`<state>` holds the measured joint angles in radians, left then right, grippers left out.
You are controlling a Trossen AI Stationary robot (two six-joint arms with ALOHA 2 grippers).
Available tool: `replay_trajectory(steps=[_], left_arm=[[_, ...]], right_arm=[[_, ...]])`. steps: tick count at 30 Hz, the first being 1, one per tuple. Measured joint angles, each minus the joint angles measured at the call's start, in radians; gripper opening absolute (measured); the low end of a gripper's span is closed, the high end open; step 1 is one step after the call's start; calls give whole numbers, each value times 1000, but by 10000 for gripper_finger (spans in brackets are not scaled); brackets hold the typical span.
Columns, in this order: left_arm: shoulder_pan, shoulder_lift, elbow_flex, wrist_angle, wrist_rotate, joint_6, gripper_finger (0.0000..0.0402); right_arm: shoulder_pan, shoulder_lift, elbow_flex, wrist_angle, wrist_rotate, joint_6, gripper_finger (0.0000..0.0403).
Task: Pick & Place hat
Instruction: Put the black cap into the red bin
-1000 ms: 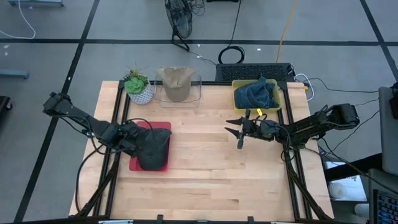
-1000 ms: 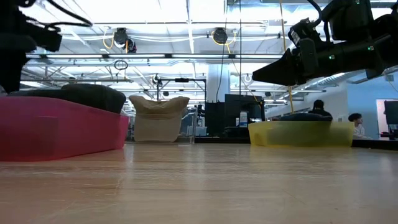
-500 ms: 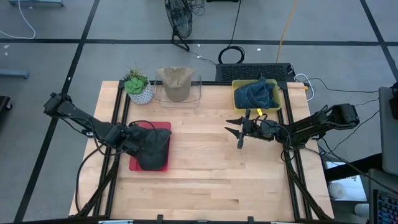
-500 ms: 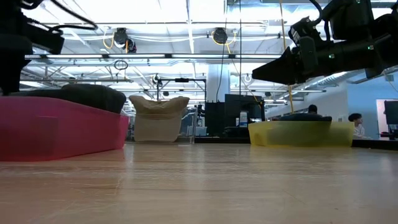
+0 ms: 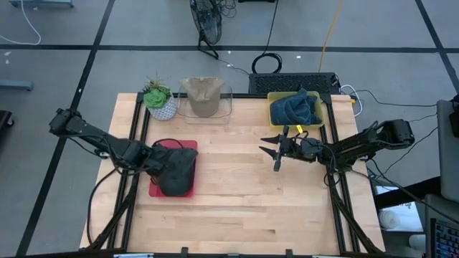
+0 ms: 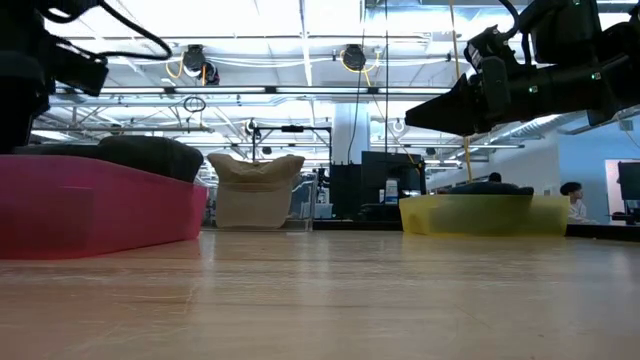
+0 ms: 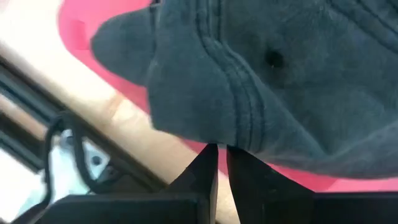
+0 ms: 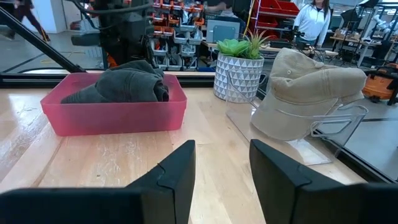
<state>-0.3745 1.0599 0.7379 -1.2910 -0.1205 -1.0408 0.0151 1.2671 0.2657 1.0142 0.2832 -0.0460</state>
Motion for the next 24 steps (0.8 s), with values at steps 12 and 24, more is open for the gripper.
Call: replay_trajectory(steps=[12,24], left_arm=[[84,0,-94,177,18,44,46],[106,-1,-167,281,24,45,46]], right_arm=[[0,0,0,-1,0,2,130],[0,0,0,-2,-1,6,130]])
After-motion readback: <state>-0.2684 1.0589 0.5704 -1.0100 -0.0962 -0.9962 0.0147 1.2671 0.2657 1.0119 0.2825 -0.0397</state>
